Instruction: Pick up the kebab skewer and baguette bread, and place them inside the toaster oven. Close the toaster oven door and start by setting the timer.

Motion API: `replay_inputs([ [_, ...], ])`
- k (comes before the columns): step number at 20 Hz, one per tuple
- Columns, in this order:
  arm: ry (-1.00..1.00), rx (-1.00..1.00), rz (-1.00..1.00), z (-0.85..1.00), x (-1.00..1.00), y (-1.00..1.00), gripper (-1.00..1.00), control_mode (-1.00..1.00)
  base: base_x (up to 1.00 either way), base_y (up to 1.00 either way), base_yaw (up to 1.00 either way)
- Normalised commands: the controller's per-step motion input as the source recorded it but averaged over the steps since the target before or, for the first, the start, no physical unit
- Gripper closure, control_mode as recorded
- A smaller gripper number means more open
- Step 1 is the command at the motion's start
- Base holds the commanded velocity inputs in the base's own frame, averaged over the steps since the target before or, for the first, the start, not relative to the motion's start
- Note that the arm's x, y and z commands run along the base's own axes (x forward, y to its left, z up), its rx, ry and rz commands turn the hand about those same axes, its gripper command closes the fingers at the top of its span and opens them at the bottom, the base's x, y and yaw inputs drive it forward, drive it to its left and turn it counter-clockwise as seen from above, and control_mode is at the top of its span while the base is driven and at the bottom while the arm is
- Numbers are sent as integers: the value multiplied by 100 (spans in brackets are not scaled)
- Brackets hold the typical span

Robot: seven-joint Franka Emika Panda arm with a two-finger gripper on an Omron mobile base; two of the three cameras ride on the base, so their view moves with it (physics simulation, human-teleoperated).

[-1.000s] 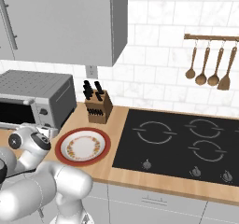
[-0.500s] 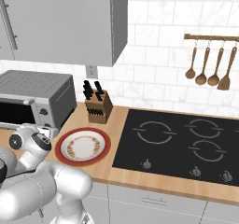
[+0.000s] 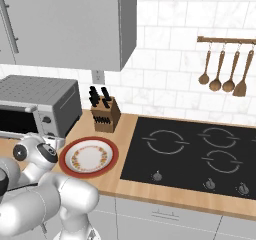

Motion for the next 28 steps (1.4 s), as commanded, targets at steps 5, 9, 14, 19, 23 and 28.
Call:
replay_inputs([
  [5, 0, 6, 0, -10, 0, -13, 100, -100, 0, 0, 0],
  [9, 0, 17, 0, -13, 0, -22, 100, -100, 0, 0, 0],
  [14, 0, 20, 0, -15, 0, -18, 100, -100, 0, 0, 0],
  [19, 0, 25, 0, -17, 0, -23, 100, -100, 0, 0, 0],
  [23, 0, 29, 0, -18, 0, -29, 100, -100, 0, 0, 0],
  [28, -2, 34, 0, -20, 0, -38, 100, -100, 0, 0, 0],
])
